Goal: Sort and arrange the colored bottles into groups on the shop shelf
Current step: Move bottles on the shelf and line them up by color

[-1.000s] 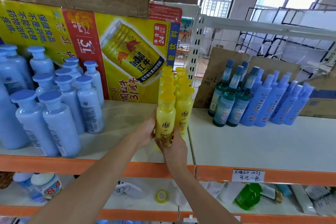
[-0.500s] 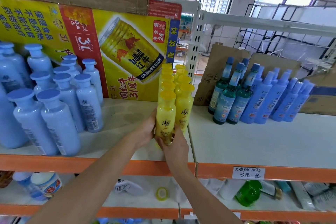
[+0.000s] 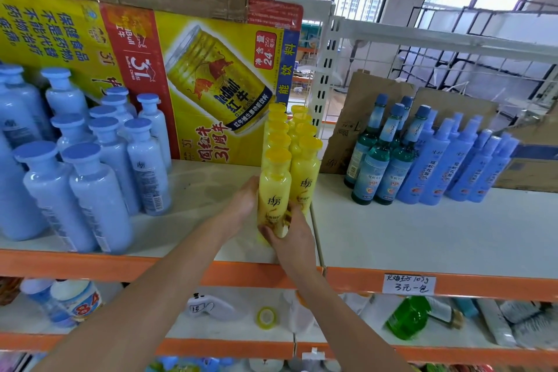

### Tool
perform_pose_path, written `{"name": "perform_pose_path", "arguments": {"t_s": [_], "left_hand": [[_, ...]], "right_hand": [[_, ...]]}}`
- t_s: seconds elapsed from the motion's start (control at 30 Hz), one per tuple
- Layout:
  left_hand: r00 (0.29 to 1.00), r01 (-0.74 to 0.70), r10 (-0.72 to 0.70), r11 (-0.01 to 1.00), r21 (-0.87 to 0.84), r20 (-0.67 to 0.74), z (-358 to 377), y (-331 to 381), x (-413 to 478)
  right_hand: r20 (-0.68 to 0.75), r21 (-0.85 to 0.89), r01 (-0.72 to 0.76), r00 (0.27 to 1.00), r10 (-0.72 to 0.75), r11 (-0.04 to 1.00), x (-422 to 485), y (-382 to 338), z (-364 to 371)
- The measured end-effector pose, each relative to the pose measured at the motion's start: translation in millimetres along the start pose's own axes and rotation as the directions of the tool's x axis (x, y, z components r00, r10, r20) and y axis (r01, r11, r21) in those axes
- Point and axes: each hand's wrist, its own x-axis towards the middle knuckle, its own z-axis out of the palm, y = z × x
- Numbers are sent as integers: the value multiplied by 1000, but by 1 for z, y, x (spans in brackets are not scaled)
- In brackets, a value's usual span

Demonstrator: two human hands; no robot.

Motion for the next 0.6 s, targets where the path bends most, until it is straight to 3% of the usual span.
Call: {"name": "perform_pose_path", "arguments": {"t_s": [0.17,0.27,0.47,0.6], "left_hand": [[990,-58,78,983,175,-115,-14,14,-6],[978,-174,195,958,229,-71,-24,23,-9],[970,-236,221,955,182,100,-25,33,-25],[976,-195,185,978,79,113,-16,34,-25]], "right_hand": [[20,-4,49,999,-49,999,2,0,-16],[64,-48,82,995,-79,995,6,-5,-29],[113,-110,97,990,-84,989,11,-18,-33],[66,-132,93,994,-85,987,11,-16,-28]]}}
